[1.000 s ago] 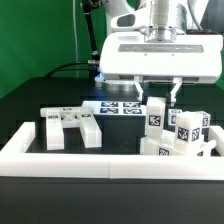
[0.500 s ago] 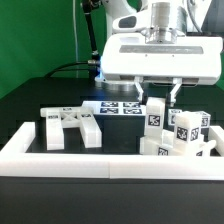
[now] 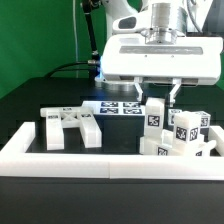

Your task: Assemble chair

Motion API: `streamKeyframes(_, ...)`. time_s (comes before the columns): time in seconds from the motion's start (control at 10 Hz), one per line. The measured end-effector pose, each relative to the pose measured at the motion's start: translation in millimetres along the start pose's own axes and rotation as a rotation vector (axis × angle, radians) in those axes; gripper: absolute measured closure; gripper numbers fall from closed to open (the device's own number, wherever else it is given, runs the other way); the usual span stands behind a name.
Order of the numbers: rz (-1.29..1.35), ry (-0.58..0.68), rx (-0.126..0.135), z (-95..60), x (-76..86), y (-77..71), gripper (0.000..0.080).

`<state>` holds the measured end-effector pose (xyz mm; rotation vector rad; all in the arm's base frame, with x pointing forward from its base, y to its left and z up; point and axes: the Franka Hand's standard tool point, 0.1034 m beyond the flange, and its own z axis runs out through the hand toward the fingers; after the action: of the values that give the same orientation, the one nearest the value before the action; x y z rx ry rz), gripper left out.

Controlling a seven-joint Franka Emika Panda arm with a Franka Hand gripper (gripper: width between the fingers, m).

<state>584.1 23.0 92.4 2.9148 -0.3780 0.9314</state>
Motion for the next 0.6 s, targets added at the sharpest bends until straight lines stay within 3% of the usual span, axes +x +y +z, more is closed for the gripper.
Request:
streamKeyframes(0.2, 0.001, -0.031, 0.001, 2.1, -3.8, 0.4, 0.0507)
streamKeyframes(0.4, 0.001, -0.032, 0.000, 2.4, -4.2, 0.5, 0.0194)
streamKeyframes(0.6, 0.000, -0.033, 0.000, 2.7, -4.8, 0.7, 0.0163)
